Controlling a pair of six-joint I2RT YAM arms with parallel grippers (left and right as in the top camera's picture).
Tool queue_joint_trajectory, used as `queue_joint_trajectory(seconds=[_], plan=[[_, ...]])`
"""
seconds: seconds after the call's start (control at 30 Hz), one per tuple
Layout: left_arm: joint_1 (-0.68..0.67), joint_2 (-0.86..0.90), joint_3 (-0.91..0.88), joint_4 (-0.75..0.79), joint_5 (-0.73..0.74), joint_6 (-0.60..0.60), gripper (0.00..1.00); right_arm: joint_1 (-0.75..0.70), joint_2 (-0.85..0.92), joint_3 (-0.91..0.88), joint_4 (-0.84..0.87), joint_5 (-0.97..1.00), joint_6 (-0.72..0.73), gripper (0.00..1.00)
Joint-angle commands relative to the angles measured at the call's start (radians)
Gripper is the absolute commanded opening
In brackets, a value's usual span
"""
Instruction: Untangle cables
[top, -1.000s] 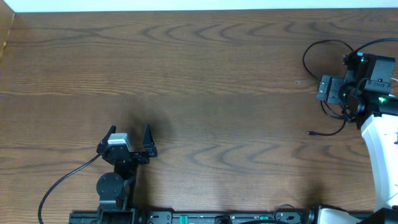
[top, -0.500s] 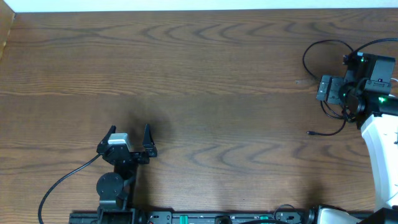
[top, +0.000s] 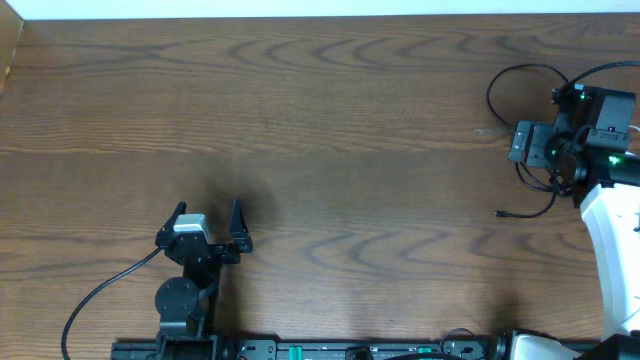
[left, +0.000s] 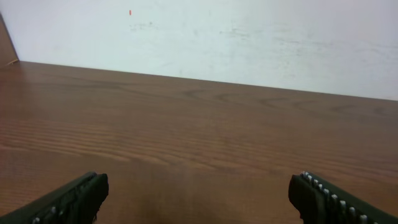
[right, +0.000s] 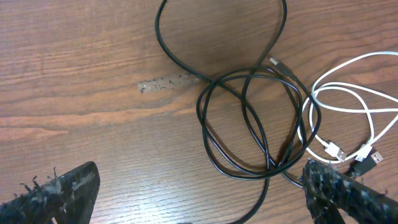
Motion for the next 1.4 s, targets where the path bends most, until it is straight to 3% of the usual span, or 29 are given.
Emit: queue_joint_trajectory(seconds=[0.0,0.5,1.03,1.37], plan=[[0.004,-0.006,-0.010,-0.047,-0.025,0.017,0.98,-0.003,0.003,0.013,-0.001,-0.006,0.010,0.99],[0.004,-0.006,-0.010,-0.047,-0.024,0.017,0.98,-0.003,-0.021,0.012,-0.007,-0.006,0.010,0.99],[0.004,-0.006,-0.010,-0.047,-0.024,0.017,0.98,-0.003,-0.398,-0.064,-0.061,-0.006,0.010,0.99],[0.004,-0.006,-0.010,-0.047,-0.025,0.017,0.98,-0.003,-0.460,-0.064,-0.138,-0.006,0.010,0.99]])
